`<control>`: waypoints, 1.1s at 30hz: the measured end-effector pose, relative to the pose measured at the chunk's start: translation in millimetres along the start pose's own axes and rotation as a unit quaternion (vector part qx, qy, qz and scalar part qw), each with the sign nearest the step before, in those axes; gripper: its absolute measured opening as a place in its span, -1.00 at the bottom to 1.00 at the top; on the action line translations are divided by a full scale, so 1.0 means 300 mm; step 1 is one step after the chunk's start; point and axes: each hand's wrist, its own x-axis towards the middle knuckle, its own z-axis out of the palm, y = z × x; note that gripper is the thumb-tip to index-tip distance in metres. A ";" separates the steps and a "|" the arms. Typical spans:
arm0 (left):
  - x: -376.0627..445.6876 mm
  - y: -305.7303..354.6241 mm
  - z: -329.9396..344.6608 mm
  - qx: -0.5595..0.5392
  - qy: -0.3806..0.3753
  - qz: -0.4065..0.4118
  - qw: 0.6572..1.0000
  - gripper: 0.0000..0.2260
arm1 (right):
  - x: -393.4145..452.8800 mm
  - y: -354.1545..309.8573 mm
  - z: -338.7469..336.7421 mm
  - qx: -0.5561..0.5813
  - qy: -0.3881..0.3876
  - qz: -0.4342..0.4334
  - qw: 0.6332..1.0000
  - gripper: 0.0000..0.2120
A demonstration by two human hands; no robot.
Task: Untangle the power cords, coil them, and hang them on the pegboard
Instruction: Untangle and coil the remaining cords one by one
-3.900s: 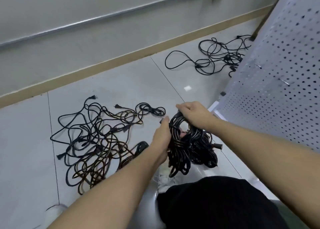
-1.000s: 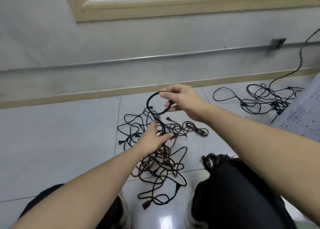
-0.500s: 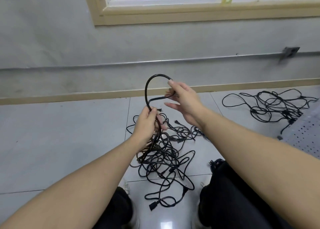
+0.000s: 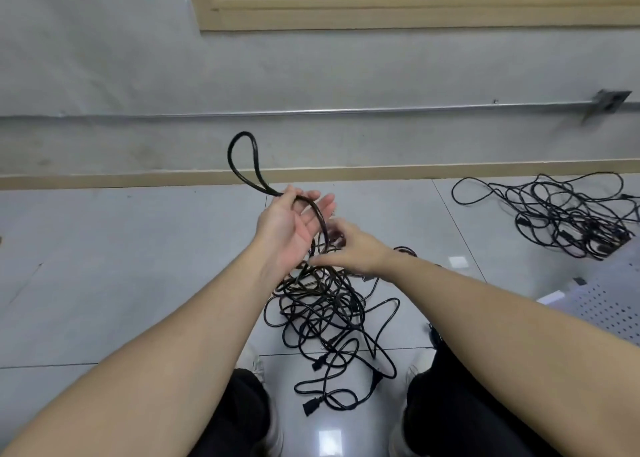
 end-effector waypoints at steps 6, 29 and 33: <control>0.034 0.031 -0.009 -0.053 -0.006 -0.007 0.999 -0.72 | -0.009 -0.075 0.023 -0.026 0.005 -0.010 1.000 -0.54; 0.010 -0.045 -0.146 0.507 -0.155 -0.003 0.848 -0.29 | -0.164 -0.113 -0.211 0.432 0.002 -0.005 0.902 -0.67; -0.053 -0.168 -0.107 0.624 -0.329 -0.065 0.705 -0.40 | -0.176 -0.155 -0.204 0.523 -0.010 -0.014 0.852 -0.67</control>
